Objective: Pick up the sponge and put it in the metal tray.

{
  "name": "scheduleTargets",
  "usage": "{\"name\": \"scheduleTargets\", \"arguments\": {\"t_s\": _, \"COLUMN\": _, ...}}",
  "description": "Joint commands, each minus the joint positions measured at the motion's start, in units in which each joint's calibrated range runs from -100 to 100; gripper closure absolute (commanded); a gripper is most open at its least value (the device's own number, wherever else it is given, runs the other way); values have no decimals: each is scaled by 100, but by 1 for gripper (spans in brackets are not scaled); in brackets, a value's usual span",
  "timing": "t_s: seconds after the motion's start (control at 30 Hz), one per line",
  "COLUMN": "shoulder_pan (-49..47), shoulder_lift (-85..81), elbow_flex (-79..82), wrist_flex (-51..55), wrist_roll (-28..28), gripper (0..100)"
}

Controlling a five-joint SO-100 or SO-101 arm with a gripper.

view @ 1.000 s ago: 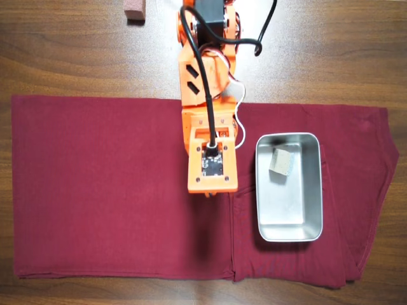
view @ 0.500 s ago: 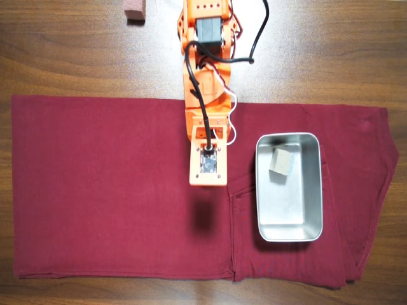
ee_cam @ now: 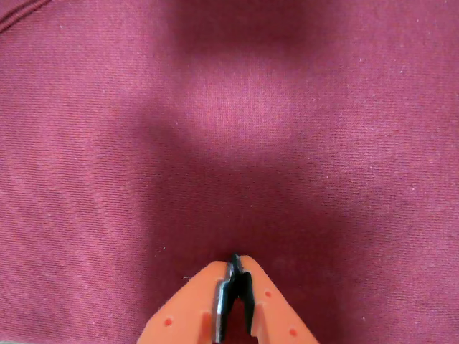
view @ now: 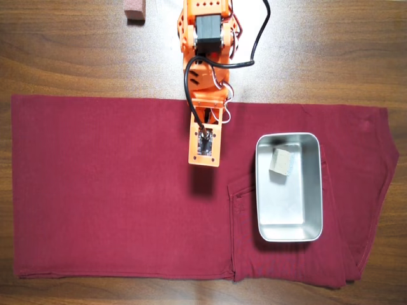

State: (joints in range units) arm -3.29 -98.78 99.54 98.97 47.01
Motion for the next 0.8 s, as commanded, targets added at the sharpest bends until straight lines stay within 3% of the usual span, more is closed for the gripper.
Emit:
{"name": "scheduleTargets", "arguments": {"t_s": 0.0, "shoulder_pan": 3, "shoulder_lift": 38, "elbow_flex": 46, "wrist_flex": 103, "wrist_roll": 10, "gripper": 100}}
{"name": "scheduleTargets", "arguments": {"t_s": 0.77, "shoulder_pan": 3, "shoulder_lift": 38, "elbow_flex": 46, "wrist_flex": 103, "wrist_roll": 34, "gripper": 100}}
